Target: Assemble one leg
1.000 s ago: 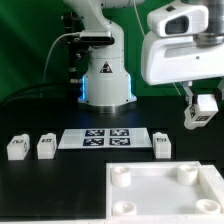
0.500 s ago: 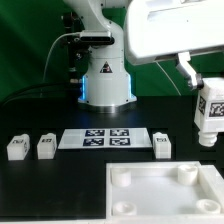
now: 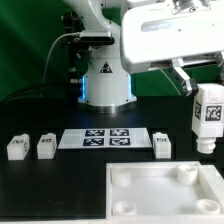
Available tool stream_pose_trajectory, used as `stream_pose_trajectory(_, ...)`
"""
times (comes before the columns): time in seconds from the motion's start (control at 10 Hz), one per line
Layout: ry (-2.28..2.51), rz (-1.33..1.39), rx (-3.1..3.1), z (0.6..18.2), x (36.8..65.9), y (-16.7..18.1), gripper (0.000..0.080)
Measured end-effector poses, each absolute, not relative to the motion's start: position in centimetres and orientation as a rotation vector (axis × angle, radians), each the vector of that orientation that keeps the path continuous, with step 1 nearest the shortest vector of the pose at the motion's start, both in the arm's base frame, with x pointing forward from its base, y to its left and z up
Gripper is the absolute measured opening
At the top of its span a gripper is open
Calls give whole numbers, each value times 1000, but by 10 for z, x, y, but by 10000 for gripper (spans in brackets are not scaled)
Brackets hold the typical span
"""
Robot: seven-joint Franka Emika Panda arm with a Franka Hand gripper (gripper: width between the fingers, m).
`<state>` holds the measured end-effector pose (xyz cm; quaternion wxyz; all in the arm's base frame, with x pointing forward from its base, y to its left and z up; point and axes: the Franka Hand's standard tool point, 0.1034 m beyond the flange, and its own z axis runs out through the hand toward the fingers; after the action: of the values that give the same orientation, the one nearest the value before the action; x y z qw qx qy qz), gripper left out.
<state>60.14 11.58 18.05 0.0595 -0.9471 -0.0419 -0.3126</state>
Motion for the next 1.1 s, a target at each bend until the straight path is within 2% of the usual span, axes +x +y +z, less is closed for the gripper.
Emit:
stream_pose_trajectory(0.1, -132, -942, -2871, 177, 601, 115, 295)
stream_pose_trajectory(0.3, -157, -953, -2882, 154, 612, 101, 295)
stream_pose_trajectory(0.7, -152, -908, -2889, 121, 624, 101, 295)
stream_pose_trajectory(1.1, -190, -876, -2884, 111, 616, 121, 295)
